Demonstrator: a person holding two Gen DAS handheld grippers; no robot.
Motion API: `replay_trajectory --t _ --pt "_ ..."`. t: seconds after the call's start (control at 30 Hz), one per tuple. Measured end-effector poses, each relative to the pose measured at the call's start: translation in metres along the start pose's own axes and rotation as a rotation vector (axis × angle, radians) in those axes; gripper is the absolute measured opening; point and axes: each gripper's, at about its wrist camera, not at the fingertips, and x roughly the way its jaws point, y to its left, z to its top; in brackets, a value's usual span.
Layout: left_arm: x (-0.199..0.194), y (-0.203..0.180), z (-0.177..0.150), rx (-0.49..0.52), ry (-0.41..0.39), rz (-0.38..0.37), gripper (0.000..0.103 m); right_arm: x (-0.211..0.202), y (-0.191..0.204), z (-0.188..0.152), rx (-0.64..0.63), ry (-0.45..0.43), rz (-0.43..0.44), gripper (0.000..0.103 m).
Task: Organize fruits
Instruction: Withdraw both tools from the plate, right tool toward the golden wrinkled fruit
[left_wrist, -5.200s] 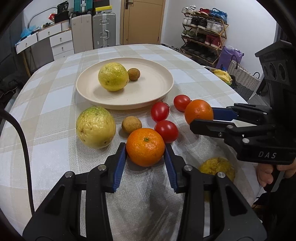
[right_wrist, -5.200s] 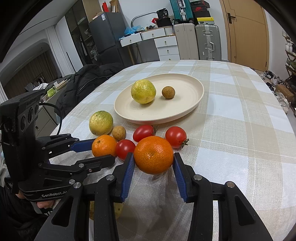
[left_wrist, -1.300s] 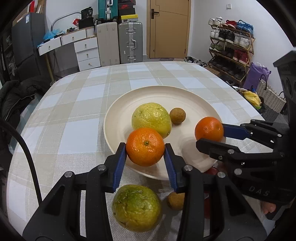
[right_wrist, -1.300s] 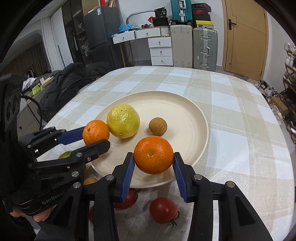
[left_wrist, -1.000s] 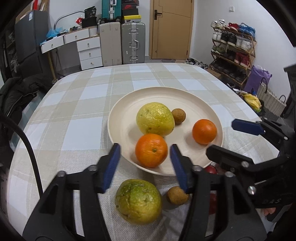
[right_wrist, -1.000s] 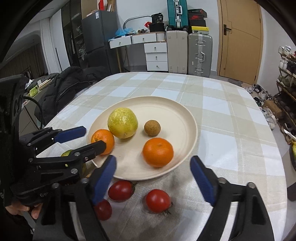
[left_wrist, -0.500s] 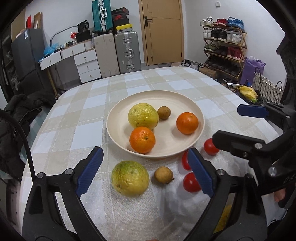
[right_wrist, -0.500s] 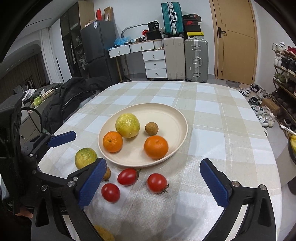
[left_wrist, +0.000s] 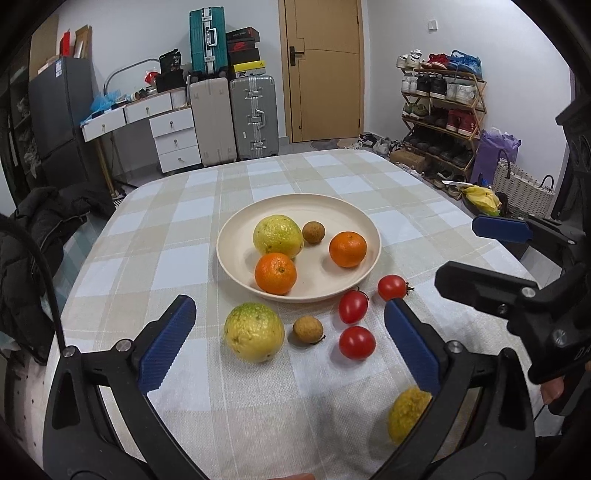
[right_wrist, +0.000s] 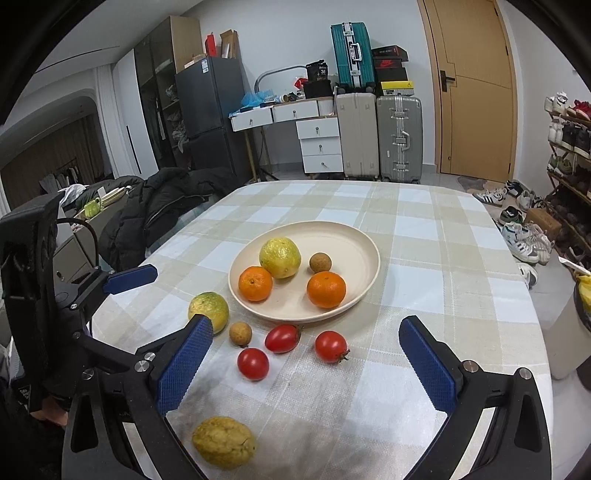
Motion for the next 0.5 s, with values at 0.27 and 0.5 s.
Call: replay_trajectory --t 0.27,0.5 --pt "-0.018 0.008 -0.020 -0.033 0.002 0.019 0.102 -0.007 0.009 -0.012 -0.008 0.004 0.014 0.103" --pt "-0.018 0.013 -0.036 -0.040 0.012 0.014 0.102 -0.003 0.017 -0.027 -0.024 0.024 0.012 0.103"
